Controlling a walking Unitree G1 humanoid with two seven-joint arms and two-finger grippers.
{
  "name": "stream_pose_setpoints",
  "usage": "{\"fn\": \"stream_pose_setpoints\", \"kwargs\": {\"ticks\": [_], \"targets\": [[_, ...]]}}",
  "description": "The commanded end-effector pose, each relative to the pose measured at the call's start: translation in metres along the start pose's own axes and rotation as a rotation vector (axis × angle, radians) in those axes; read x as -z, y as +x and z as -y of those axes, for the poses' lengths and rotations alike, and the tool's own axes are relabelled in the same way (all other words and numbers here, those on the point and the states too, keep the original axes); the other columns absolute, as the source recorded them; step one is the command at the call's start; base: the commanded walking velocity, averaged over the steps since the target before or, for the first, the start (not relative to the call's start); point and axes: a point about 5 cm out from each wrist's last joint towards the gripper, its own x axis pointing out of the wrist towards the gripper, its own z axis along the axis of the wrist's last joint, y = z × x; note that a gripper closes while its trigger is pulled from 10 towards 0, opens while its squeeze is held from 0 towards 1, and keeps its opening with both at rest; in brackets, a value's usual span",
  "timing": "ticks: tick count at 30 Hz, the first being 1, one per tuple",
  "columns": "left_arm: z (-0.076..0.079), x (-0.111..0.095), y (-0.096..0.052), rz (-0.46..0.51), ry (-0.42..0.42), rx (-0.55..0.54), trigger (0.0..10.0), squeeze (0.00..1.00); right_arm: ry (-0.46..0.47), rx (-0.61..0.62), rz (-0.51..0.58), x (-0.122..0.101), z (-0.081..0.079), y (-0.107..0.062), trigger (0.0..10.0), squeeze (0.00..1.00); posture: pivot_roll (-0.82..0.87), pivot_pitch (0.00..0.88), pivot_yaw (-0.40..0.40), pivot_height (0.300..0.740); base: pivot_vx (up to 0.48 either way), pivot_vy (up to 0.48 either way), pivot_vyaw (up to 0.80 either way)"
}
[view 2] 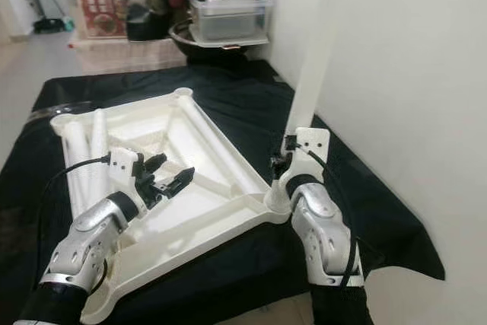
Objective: Building children table
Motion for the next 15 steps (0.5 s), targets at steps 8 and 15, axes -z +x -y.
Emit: {"fn": "stream_pose_setpoints", "kwargs": {"ticks": [8,15], "targets": [[-0.002,-0.001,-0.001,-0.005,0.001,0.000,10.0,0.00,-0.121,-0.594,-0.116,-0.009,-0.022,-0.021,10.0,0.00,-0.12,0.000,-0.029,0.740,0.000,0.000,0.00],[-0.002,-0.001,0.001,-0.006,-0.002,0.003,10.0,0.00,-0.167,-0.773,-0.160,-0.006,-0.023,-0.031,0.0,0.00,-0.11,0.000,-0.037,0.740,0.000,0.000,0.00]]}}
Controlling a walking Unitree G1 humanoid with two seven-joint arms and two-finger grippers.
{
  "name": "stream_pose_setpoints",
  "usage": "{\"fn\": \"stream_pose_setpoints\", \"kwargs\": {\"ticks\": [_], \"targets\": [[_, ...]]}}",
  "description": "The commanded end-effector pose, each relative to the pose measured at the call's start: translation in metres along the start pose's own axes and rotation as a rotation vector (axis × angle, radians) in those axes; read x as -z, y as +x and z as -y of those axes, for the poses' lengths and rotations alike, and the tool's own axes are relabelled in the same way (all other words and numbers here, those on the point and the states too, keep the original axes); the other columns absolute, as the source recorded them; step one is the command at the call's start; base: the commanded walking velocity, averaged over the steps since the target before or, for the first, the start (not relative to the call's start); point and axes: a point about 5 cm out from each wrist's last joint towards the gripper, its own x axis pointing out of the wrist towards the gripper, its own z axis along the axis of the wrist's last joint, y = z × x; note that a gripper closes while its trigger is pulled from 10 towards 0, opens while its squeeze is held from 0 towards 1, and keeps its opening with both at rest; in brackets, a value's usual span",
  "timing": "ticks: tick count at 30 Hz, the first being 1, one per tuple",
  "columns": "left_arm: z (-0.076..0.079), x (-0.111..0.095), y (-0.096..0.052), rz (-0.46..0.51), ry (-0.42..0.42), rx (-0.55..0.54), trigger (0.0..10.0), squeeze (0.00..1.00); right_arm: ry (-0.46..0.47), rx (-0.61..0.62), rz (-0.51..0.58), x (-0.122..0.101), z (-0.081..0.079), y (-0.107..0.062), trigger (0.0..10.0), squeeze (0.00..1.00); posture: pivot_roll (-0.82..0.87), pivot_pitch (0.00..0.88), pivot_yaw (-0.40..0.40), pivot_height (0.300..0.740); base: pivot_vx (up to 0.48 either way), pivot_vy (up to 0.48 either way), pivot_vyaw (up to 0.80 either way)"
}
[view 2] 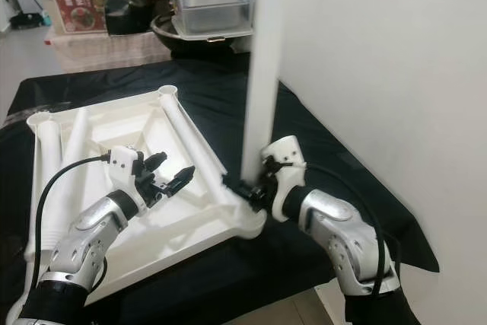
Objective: Building children table
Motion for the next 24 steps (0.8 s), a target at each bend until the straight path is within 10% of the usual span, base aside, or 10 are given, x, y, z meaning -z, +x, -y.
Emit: {"fn": "stream_pose_setpoints", "kwargs": {"ticks": [1,6,12,18,19,22,23,24], "targets": [[-0.001,0.000,0.001,-0.009,-0.001,0.002,10.0,0.00,0.021,-0.052,0.012,0.002,-0.007,0.004,0.0,0.00,-0.10,0.000,-0.041,0.740,0.000,0.000,0.00],[0.000,0.001,0.001,-0.007,-0.001,-0.003,10.0,0.00,0.073,0.035,0.042,0.002,-0.005,0.015,0.0,0.00,-0.10,0.000,-0.041,0.740,0.000,0.000,0.00],[0.001,0.001,0.000,-0.009,-0.003,0.003,10.0,0.00,0.283,0.831,-0.067,0.034,0.034,0.013,0.0,0.00,-0.11,0.000,-0.037,0.740,0.000,0.000,0.00],[0.001,0.001,0.001,-0.009,-0.002,0.002,10.0,0.00,0.138,0.860,-0.051,0.021,0.034,0.012,0.0,0.00,-0.11,0.000,-0.030,0.740,0.000,0.000,0.00],[0.001,0.001,0.001,-0.009,-0.004,0.003,10.0,0.00,0.150,0.849,-0.043,0.019,0.036,0.014,10.0,0.00,-0.11,0.000,-0.031,0.740,0.000,0.000,0.00],[0.001,0.001,0.002,-0.009,-0.005,0.005,10.0,0.00,0.152,0.829,0.000,0.012,0.036,0.015,10.0,0.00,-0.11,0.000,-0.036,0.740,0.000,0.000,0.00],[0.000,0.001,0.002,-0.008,-0.005,0.005,10.0,0.00,0.154,0.802,0.035,0.006,0.034,0.016,10.0,1.00,-0.11,0.000,-0.038,0.740,0.000,0.000,0.00],[0.000,0.001,0.002,-0.006,-0.006,0.003,10.0,0.00,0.166,0.692,0.079,-0.002,0.028,0.021,10.0,1.00,-0.11,0.000,-0.041,0.740,0.000,0.000,0.00]]}}
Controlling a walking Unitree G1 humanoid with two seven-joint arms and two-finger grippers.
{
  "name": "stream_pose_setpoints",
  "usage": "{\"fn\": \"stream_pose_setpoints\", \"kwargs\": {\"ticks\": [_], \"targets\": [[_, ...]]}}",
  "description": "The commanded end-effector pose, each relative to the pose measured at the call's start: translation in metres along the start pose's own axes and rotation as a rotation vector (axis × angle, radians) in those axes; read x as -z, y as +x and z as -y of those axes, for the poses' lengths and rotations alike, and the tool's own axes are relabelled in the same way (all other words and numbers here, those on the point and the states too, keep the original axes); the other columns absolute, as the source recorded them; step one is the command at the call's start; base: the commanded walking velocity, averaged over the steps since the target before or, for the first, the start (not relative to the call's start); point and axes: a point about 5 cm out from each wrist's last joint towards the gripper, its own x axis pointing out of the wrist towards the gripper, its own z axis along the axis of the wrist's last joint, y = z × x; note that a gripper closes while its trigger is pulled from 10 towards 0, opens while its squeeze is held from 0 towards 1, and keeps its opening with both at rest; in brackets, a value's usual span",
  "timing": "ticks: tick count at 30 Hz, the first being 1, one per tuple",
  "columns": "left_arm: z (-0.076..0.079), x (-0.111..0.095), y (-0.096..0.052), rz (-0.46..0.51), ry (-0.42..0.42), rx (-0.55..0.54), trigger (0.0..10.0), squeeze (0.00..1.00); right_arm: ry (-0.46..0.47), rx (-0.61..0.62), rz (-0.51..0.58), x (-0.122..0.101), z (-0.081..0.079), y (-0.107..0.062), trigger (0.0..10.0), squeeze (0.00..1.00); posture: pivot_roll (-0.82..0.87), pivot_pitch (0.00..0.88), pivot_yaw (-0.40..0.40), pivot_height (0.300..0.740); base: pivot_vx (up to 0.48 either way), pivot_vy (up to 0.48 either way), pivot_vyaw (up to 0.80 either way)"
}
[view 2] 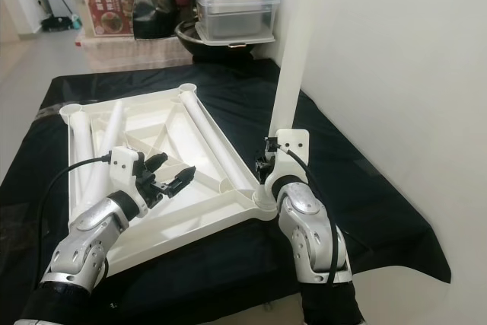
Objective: Building children table
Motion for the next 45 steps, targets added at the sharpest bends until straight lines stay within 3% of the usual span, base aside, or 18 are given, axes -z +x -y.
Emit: {"fn": "stream_pose_setpoints", "kwargs": {"ticks": [1,3,4,5,7,15,16,21,25,28,34,35,37,38,39,40,44,45], "targets": [[-0.001,0.000,0.001,-0.008,0.000,0.003,10.0,0.00,0.031,-0.058,-0.006,-0.001,-0.003,0.001,10.0,1.00,-0.11,0.000,-0.041,0.740,0.000,0.000,0.00],[-0.001,0.000,0.001,-0.006,0.000,0.002,10.0,0.00,0.054,-0.129,0.010,-0.005,-0.010,0.000,10.0,1.00,-0.11,0.000,-0.042,0.740,0.000,0.000,0.00],[-0.001,0.000,0.001,-0.005,-0.001,0.000,10.0,0.00,0.069,-0.254,0.014,-0.011,-0.018,-0.003,10.0,0.00,-0.11,0.000,-0.042,0.740,0.000,0.000,0.00],[-0.001,0.000,0.001,-0.005,-0.001,0.000,10.0,0.00,0.069,-0.254,0.014,-0.011,-0.018,-0.003,10.0,0.00,-0.11,0.000,-0.042,0.740,0.000,0.000,0.00],[0.000,0.000,0.002,-0.004,-0.004,0.001,10.0,0.00,0.004,-0.580,0.044,-0.021,-0.027,-0.021,10.0,0.00,-0.11,0.000,-0.041,0.740,0.000,0.000,0.00],[0.000,0.000,0.002,-0.003,-0.008,0.004,10.0,0.00,-0.122,-0.849,0.019,-0.021,-0.026,-0.039,9.1,0.00,-0.11,0.000,-0.044,0.740,0.000,0.000,0.00],[0.000,0.001,0.002,-0.003,-0.010,0.003,10.0,0.00,-0.162,-0.914,-0.008,-0.014,-0.027,-0.041,0.0,0.00,-0.10,0.000,-0.052,0.740,0.000,0.000,0.00],[0.000,0.001,0.002,-0.002,-0.009,-0.003,10.0,0.00,-0.127,-0.886,-0.025,-0.001,-0.034,-0.030,0.0,0.00,-0.10,0.000,-0.051,0.740,0.000,0.000,0.00],[0.000,0.002,0.001,-0.005,-0.009,-0.001,10.0,0.00,-0.047,-0.550,-0.005,-0.001,-0.021,-0.001,0.0,0.00,-0.10,0.000,-0.046,0.740,0.000,0.000,0.00],[0.000,0.002,0.001,-0.007,-0.010,0.003,10.0,0.00,0.068,0.010,-0.128,0.016,0.023,0.020,0.0,0.00,-0.10,0.000,-0.047,0.740,0.000,0.000,0.00],[0.000,0.002,0.000,-0.007,-0.011,0.003,10.0,0.00,0.118,0.262,-0.138,0.025,0.043,0.012,0.0,0.00,-0.10,0.000,-0.043,0.740,0.000,0.000,0.00],[0.000,0.002,0.000,-0.007,-0.011,0.003,10.0,0.00,0.120,0.211,-0.125,0.024,0.031,0.012,1.7,0.00,-0.09,0.000,-0.044,0.740,0.000,0.000,0.00],[0.000,0.002,0.000,-0.008,-0.011,0.004,10.0,0.00,0.123,0.168,-0.119,0.023,0.023,0.012,1.7,0.00,-0.09,0.000,-0.043,0.740,0.000,0.000,0.00],[0.000,0.002,0.000,-0.009,-0.010,0.004,10.0,0.00,0.123,0.062,-0.073,0.017,0.007,0.012,10.0,0.00,-0.09,0.000,-0.042,0.740,0.000,0.000,0.00],[0.000,0.002,0.000,-0.009,-0.010,0.004,10.0,0.00,0.123,0.062,-0.073,0.017,0.007,0.012,10.0,0.00,-0.09,0.000,-0.042,0.740,0.000,0.000,0.00],[-0.001,0.002,0.000,-0.010,-0.010,0.005,10.0,0.00,0.141,-0.043,-0.020,0.010,-0.007,0.011,10.0,1.00,-0.09,0.000,-0.043,0.740,0.000,0.000,0.00],[-0.002,0.001,0.000,-0.009,-0.011,0.005,10.0,0.00,0.168,-0.268,0.057,-0.008,-0.027,0.008,10.0,1.00,-0.09,0.000,-0.047,0.740,0.000,0.000,0.00],[-0.002,0.001,0.000,-0.008,-0.012,0.004,10.0,0.00,0.167,-0.406,0.076,-0.018,-0.034,0.003,10.0,0.00,-0.09,0.000,-0.047,0.740,0.000,0.000,0.00]]}}
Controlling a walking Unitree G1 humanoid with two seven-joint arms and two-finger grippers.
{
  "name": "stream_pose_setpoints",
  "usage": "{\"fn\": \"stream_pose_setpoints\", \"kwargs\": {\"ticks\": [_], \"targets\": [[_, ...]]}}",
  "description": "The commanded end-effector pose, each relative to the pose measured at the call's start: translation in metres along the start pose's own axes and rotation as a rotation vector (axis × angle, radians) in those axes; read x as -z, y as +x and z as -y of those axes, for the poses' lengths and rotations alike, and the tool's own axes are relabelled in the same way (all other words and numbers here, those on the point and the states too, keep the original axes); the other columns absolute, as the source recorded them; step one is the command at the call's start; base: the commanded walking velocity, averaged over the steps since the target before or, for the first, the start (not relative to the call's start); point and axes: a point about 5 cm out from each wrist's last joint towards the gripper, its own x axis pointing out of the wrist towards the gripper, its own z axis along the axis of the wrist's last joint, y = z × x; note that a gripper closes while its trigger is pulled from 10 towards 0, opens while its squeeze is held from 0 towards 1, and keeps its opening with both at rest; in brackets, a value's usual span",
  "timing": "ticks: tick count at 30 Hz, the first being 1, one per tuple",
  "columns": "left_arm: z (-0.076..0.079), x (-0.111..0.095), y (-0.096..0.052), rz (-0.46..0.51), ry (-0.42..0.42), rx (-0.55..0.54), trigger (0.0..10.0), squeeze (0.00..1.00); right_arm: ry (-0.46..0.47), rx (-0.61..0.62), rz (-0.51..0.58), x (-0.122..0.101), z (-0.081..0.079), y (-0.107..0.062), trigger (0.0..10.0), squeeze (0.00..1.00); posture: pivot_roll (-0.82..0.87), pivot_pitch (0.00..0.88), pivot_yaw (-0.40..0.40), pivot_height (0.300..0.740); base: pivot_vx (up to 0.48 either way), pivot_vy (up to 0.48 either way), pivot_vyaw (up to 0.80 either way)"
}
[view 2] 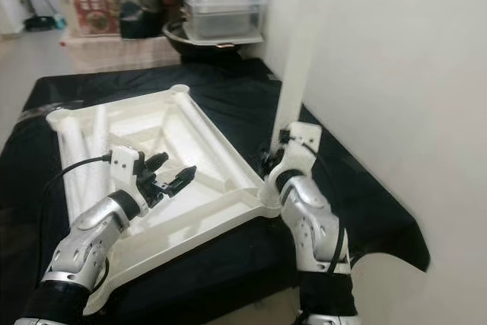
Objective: Building children table
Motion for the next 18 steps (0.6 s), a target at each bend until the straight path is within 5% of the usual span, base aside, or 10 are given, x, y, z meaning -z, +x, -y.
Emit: {"fn": "stream_pose_setpoints", "kwargs": {"ticks": [1,5,7,11,13,14,15,16,18], "targets": [[-0.003,0.001,-0.002,-0.008,-0.005,-0.006,10.0,0.00,0.013,-0.275,0.015,-0.012,-0.034,0.001,10.0,0.00,-0.09,0.000,-0.048,0.740,0.000,0.000,0.00],[-0.003,0.000,-0.001,-0.005,-0.009,-0.007,10.0,0.00,-0.044,-0.587,0.007,-0.021,-0.048,-0.020,10.0,0.00,-0.09,0.000,-0.051,0.740,0.000,0.000,0.00],[-0.003,0.000,-0.001,-0.005,-0.009,-0.007,10.0,0.00,-0.044,-0.587,0.007,-0.021,-0.048,-0.020,10.0,0.00,-0.09,0.000,-0.051,0.740,0.000,0.000,0.00],[-0.002,0.001,0.000,-0.003,-0.014,-0.007,10.0,0.00,-0.128,-0.796,-0.056,-0.013,-0.056,-0.039,10.0,0.00,-0.09,0.000,-0.054,0.740,0.000,0.000,0.00],[-0.002,0.001,0.000,-0.002,-0.015,-0.008,10.0,0.00,-0.139,-0.826,-0.079,-0.008,-0.057,-0.042,9.1,0.00,-0.09,0.000,-0.055,0.740,0.000,0.000,0.00],[-0.002,0.001,0.001,-0.001,-0.015,-0.009,10.0,0.00,-0.146,-0.824,-0.096,-0.002,-0.057,-0.040,2.9,0.00,-0.09,0.000,-0.058,0.740,0.000,0.000,0.00],[-0.001,0.001,0.001,0.000,-0.016,-0.010,10.0,0.00,-0.152,-0.777,-0.115,0.004,-0.052,-0.035,0.0,0.00,-0.09,0.000,-0.058,0.740,0.000,0.000,0.00],[-0.001,0.001,0.001,0.000,-0.016,-0.010,10.0,0.00,-0.152,-0.777,-0.115,0.004,-0.052,-0.035,0.0,0.00,-0.09,0.000,-0.058,0.740,0.000,0.000,0.00],[-0.001,0.001,0.001,0.001,-0.017,-0.011,10.0,0.00,-0.166,-0.558,-0.145,0.012,-0.035,-0.016,0.0,0.00,-0.09,0.000,-0.055,0.740,0.000,0.000,0.00]]}}
